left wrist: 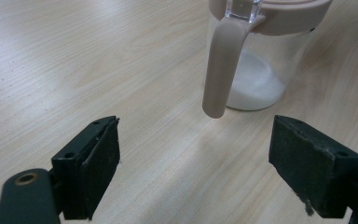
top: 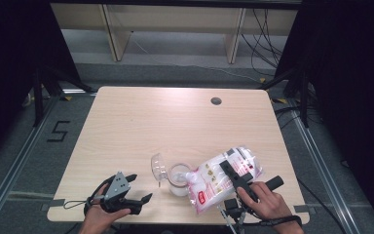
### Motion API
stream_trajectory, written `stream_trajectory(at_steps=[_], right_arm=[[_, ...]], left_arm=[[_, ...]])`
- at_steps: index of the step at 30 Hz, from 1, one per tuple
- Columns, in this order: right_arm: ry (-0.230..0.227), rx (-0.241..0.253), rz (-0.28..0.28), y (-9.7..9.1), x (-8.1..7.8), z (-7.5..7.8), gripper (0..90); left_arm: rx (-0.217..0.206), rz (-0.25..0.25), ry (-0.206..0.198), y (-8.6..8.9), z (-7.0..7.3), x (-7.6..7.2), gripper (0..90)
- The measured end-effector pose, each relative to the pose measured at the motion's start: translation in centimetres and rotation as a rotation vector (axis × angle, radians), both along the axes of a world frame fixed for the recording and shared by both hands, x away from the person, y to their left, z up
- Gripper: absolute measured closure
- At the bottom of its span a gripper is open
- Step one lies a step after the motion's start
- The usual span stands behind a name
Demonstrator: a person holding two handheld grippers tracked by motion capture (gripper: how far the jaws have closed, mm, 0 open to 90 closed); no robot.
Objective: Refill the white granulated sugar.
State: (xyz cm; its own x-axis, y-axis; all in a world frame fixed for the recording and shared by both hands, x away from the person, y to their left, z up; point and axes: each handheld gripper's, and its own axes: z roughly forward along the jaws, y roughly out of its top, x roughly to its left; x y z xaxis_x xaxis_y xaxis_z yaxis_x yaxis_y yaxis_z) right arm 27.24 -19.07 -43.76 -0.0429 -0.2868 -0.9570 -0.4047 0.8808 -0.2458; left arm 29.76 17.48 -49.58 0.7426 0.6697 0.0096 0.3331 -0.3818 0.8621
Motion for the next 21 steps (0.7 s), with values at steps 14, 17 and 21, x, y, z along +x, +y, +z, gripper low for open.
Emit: stream_trajectory(at_steps=[14, 17, 21], right_arm=[[0.007, 0.014, 0.003, -0.08, -0.02, 0.14, 62.4], [0.006, -0.003, 0.017, 0.05, 0.05, 0.33, 62.4], [0.022, 0.017, -0.01, -0.06, -0.12, 0.3, 62.4]], left_arm=[[0.005, 0.004, 0.003, 0.0, -0.02, -0.01, 16.1], [0.008, 0.0, 0.003, 0.04, -0.02, 0.04, 16.1], [0.007, 0.002, -0.002, 0.01, -0.03, 0.02, 16.1]])
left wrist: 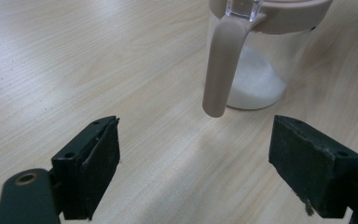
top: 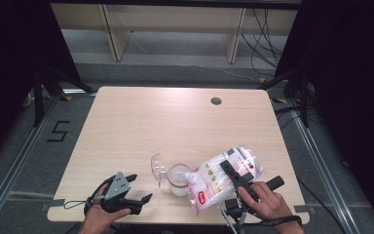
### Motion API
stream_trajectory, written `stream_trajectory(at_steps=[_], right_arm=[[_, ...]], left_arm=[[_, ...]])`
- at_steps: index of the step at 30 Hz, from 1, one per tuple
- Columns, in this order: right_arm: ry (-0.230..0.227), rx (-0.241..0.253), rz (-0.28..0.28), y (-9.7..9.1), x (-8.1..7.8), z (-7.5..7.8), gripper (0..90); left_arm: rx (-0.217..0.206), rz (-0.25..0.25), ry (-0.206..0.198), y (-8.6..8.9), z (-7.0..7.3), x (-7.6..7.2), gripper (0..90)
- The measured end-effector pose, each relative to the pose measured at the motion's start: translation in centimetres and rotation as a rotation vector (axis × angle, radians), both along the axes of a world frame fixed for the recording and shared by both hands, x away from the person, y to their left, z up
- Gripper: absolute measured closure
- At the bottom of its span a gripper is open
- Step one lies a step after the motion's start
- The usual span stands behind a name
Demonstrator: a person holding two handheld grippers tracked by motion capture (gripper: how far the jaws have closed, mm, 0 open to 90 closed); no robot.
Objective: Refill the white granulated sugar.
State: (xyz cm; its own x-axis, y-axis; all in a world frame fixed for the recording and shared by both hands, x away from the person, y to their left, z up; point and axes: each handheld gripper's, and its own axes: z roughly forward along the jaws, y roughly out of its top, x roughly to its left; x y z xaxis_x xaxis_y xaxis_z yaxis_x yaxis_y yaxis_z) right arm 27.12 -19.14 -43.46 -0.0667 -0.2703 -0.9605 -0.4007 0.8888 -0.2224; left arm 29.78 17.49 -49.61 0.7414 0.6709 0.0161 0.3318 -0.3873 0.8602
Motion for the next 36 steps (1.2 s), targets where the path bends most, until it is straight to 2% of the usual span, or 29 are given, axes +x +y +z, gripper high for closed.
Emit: stream_trajectory(at_steps=[1, 3, 4, 7, 8, 10, 12, 13, 14, 16, 17, 19, 20, 21, 22, 23, 24, 25, 27, 28, 32, 33, 35, 36], right_arm=[[-0.002, -0.003, 0.004, 0.01, 0.02, 0.01, 62.4], [-0.013, -0.022, 0.017, 0.08, 0.08, 0.17, 62.4], [-0.011, -0.019, 0.015, 0.07, 0.07, 0.16, 62.4], [-0.004, -0.002, 0.002, -0.02, 0.0, 0.04, 62.4], [-0.016, -0.025, 0.018, 0.07, 0.08, 0.23, 62.4], [-0.016, -0.031, 0.014, 0.06, 0.07, 0.26, 62.4], [-0.015, -0.026, 0.013, 0.07, 0.05, 0.23, 62.4], [-0.016, -0.027, 0.013, 0.07, 0.04, 0.24, 62.4], [-0.009, -0.011, -0.003, -0.02, -0.05, 0.1, 62.4], [-0.009, -0.014, -0.001, 0.0, -0.05, 0.14, 62.4], [-0.017, -0.009, 0.008, -0.01, -0.02, 0.08, 62.4], [-0.032, -0.023, 0.024, 0.08, 0.03, 0.24, 62.4], [-0.028, -0.007, 0.016, 0.05, -0.01, 0.13, 62.4], [-0.033, -0.022, 0.021, 0.11, 0.02, 0.25, 62.4], [-0.039, -0.035, 0.035, 0.2, 0.09, 0.34, 62.4], [-0.047, -0.025, 0.032, 0.17, 0.04, 0.3, 62.4], [-0.043, -0.021, 0.025, 0.14, 0.02, 0.24, 62.4], [-0.018, -0.022, 0.007, 0.08, 0.0, 0.09, 62.4], [-0.019, -0.024, 0.011, 0.1, 0.04, 0.12, 62.4], [-0.017, -0.019, 0.006, 0.07, 0.01, 0.07, 62.4], [-0.021, -0.026, 0.006, 0.09, 0.01, 0.16, 62.4], [-0.032, -0.056, 0.019, 0.13, 0.09, 0.35, 62.4], [-0.028, -0.042, 0.015, 0.11, 0.1, 0.24, 62.4], [-0.03, -0.063, 0.017, 0.22, 0.06, 0.45, 62.4]], left_arm=[[-0.015, 0.003, 0.004, -0.09, -0.03, -0.02, 16.1], [-0.008, 0.002, 0.004, -0.01, 0.0, 0.0, 16.1], [-0.022, 0.015, 0.014, -0.1, -0.1, -0.08, 16.1], [-0.019, 0.007, 0.001, -0.09, -0.04, -0.03, 16.1], [-0.019, 0.007, 0.002, -0.09, -0.05, -0.03, 16.1], [0.0, -0.001, 0.004, 0.04, 0.01, 0.01, 16.1], [-0.002, -0.001, 0.004, 0.01, 0.02, 0.0, 16.1], [-0.016, 0.004, 0.004, -0.08, -0.03, -0.02, 16.1], [-0.003, 0.002, 0.001, 0.0, 0.01, 0.0, 16.1], [-0.004, 0.003, 0.002, 0.01, -0.01, -0.01, 16.1], [-0.021, 0.008, 0.002, -0.1, -0.05, -0.04, 16.1], [-0.008, 0.004, 0.0, 0.0, 0.01, -0.03, 16.2], [-0.016, 0.01, 0.007, -0.05, -0.03, -0.07, 16.1], [-0.036, 0.023, 0.019, -0.19, -0.11, -0.16, 16.1], [-0.027, 0.017, 0.011, -0.14, -0.08, -0.11, 16.1], [-0.016, 0.003, 0.003, -0.07, -0.03, -0.01, 16.1], [-0.019, 0.008, 0.002, -0.1, -0.04, -0.04, 16.1], [-0.019, 0.007, 0.001, -0.1, -0.04, -0.03, 16.1], [-0.019, 0.008, 0.001, -0.09, -0.04, -0.03, 16.1], [-0.036, 0.024, 0.019, -0.19, -0.11, -0.16, 16.1], [-0.008, 0.002, 0.004, -0.02, 0.0, -0.01, 16.1], [-0.003, 0.0, 0.003, 0.01, 0.01, 0.0, 16.1], [-0.003, 0.0, 0.004, 0.01, 0.01, -0.01, 16.1], [-0.018, 0.004, 0.004, -0.09, -0.04, -0.02, 16.1]])
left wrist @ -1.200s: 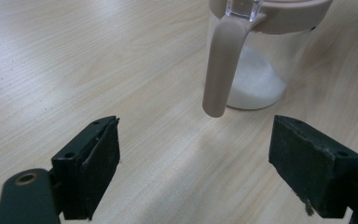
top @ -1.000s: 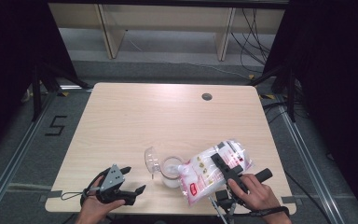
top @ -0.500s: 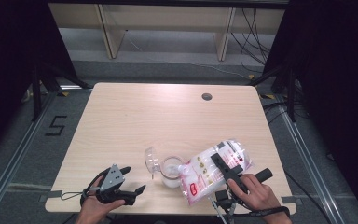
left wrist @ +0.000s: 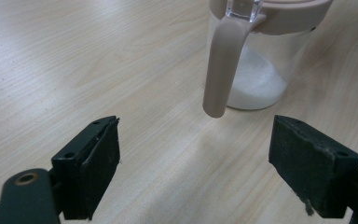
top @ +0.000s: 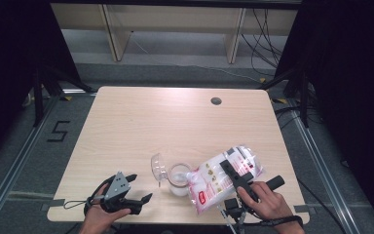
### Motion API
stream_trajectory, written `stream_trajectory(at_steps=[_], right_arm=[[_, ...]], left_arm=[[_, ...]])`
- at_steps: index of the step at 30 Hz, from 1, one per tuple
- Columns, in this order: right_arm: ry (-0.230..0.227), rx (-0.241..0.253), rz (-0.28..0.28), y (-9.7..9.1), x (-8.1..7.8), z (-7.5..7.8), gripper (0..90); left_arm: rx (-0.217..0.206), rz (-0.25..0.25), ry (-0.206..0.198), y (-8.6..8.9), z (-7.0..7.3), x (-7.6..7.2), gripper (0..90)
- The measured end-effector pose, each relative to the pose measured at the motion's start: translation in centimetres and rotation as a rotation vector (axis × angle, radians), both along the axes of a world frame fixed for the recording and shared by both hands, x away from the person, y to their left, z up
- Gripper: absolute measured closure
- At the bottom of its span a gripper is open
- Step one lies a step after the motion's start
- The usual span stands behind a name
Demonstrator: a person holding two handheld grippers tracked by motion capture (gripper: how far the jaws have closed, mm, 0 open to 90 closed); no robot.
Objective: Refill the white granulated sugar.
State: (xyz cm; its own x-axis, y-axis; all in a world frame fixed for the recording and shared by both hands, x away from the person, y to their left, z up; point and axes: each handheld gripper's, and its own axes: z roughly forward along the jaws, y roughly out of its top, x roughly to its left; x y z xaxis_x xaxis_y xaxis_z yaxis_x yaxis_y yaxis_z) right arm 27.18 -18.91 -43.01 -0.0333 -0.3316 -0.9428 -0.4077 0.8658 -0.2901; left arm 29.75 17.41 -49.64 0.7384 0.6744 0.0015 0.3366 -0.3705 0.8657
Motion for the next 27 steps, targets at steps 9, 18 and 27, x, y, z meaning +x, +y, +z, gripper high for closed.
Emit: stream_trajectory(at_steps=[9, 18, 27], right_arm=[[0.014, 0.042, 0.002, -0.09, 0.06, -0.18, 62.4], [-0.001, 0.005, 0.01, 0.01, 0.05, 0.01, 62.5], [-0.008, -0.002, 0.008, 0.05, -0.02, 0.15, 62.4]], left_arm=[[0.0, 0.01, 0.013, -0.03, -0.09, -0.07, 16.1], [-0.009, 0.011, 0.008, -0.07, -0.03, -0.07, 16.1], [-0.005, 0.013, 0.014, -0.01, -0.08, -0.04, 16.1]])
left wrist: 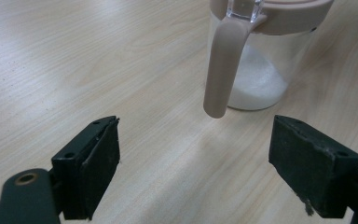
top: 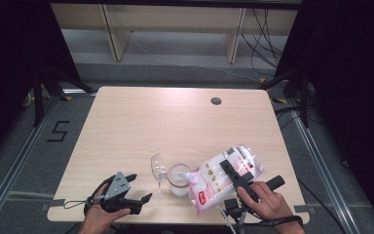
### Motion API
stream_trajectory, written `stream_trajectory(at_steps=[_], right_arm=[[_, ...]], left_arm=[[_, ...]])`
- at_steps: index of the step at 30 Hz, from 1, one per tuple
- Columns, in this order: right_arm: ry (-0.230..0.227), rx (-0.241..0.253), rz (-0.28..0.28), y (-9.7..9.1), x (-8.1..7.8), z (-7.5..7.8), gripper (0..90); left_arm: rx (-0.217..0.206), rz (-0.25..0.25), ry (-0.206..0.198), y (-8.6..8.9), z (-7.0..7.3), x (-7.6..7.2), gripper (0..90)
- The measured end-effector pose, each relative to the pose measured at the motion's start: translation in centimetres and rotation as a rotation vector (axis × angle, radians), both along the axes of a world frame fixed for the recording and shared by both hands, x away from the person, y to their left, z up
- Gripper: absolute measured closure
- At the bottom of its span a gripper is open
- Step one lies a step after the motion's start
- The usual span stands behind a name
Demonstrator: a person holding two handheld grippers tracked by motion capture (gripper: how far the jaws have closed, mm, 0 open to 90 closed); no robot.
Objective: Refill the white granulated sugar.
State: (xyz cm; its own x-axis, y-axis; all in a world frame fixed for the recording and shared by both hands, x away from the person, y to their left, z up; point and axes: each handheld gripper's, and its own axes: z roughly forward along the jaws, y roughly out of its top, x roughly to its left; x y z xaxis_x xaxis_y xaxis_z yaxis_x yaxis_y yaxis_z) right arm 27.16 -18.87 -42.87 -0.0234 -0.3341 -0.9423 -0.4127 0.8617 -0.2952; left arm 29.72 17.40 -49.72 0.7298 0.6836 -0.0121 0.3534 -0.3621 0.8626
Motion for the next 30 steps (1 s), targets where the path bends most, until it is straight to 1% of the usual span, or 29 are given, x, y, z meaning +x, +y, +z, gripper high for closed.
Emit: stream_trajectory(at_steps=[1, 2, 4, 5, 8, 9, 10, 11, 12, 13, 14, 15, 20, 22, 23, 24, 25, 26, 27, 28, 29, 30], right_arm=[[-0.006, 0.009, 0.007, -0.04, 0.02, -0.06, 62.5], [-0.003, 0.007, 0.006, -0.03, 0.01, -0.04, 62.5], [-0.002, 0.008, 0.006, -0.03, 0.0, -0.07, 62.5], [0.002, 0.006, 0.002, -0.01, -0.03, -0.07, 62.5], [0.007, 0.006, 0.002, 0.0, 0.0, -0.06, 62.5], [0.01, 0.014, -0.001, -0.02, -0.01, -0.08, 62.5], [0.022, 0.041, -0.015, -0.08, -0.09, -0.29, 62.5], [0.017, 0.059, -0.009, -0.15, -0.07, -0.43, 62.6], [0.015, 0.055, -0.009, -0.14, -0.07, -0.45, 62.7], [-0.001, 0.034, 0.016, -0.01, 0.02, -0.28, 62.7], [0.011, 0.045, -0.001, -0.08, -0.04, -0.36, 62.7], [0.017, 0.035, -0.008, -0.04, -0.08, -0.25, 62.7], [0.019, 0.038, -0.007, -0.02, -0.06, -0.24, 62.8], [0.023, 0.071, -0.008, -0.15, -0.03, -0.46, 62.9], [0.031, 0.079, -0.006, -0.17, 0.03, -0.54, 62.9], [0.036, 0.054, -0.004, -0.1, 0.07, -0.36, 63.0], [0.045, 0.07, -0.015, -0.18, 0.06, -0.51, 63.0], [0.039, 0.087, -0.003, -0.22, 0.15, -0.6, 63.1], [0.034, 0.075, 0.012, -0.17, 0.25, -0.5, 63.1], [0.04, 0.066, 0.007, -0.16, 0.24, -0.43, 63.1], [0.062, 0.088, -0.02, -0.28, 0.16, -0.65, 63.2], [0.063, 0.086, -0.024, -0.27, 0.14, -0.62, 63.2]], left_arm=[[-0.001, 0.0, 0.0, -0.02, 0.0, -0.02, 16.2], [0.011, -0.006, 0.001, 0.05, 0.09, -0.03, 16.1], [0.014, -0.011, -0.014, 0.06, 0.06, 0.04, 16.1], [0.006, -0.003, 0.002, 0.03, 0.04, 0.0, 16.1], [-0.001, 0.0, 0.0, 0.01, -0.01, 0.01, 16.1], [-0.001, 0.0, 0.0, 0.01, 0.0, 0.0, 16.1], [0.0, 0.0, 0.0, 0.01, 0.0, -0.01, 16.2], [0.0, 0.0, 0.0, -0.01, 0.0, -0.01, 16.1], [0.006, -0.003, 0.004, 0.02, 0.04, -0.02, 16.1], [0.005, -0.003, 0.004, 0.01, 0.03, -0.01, 16.1], [0.004, -0.003, 0.005, 0.01, 0.03, -0.01, 16.1], [0.006, -0.004, 0.006, 0.03, 0.04, 0.0, 16.1], [-0.001, 0.0, -0.001, 0.0, 0.0, -0.01, 16.1], [-0.001, 0.0, 0.0, -0.01, 0.0, -0.01, 16.1], [-0.001, 0.0, -0.001, -0.01, -0.01, -0.01, 16.1], [0.0, 0.0, -0.001, 0.01, 0.0, 0.0, 16.1], [0.003, 0.0, 0.001, 0.02, 0.02, -0.02, 16.1], [0.004, 0.001, 0.001, 0.01, 0.01, -0.03, 16.1], [0.007, -0.005, 0.005, 0.04, 0.03, -0.01, 16.2], [0.005, -0.001, 0.002, 0.01, 0.01, -0.03, 16.1], [0.005, -0.001, 0.002, 0.0, 0.01, -0.04, 16.1], [0.005, -0.001, 0.002, -0.01, 0.01, -0.04, 16.1]])
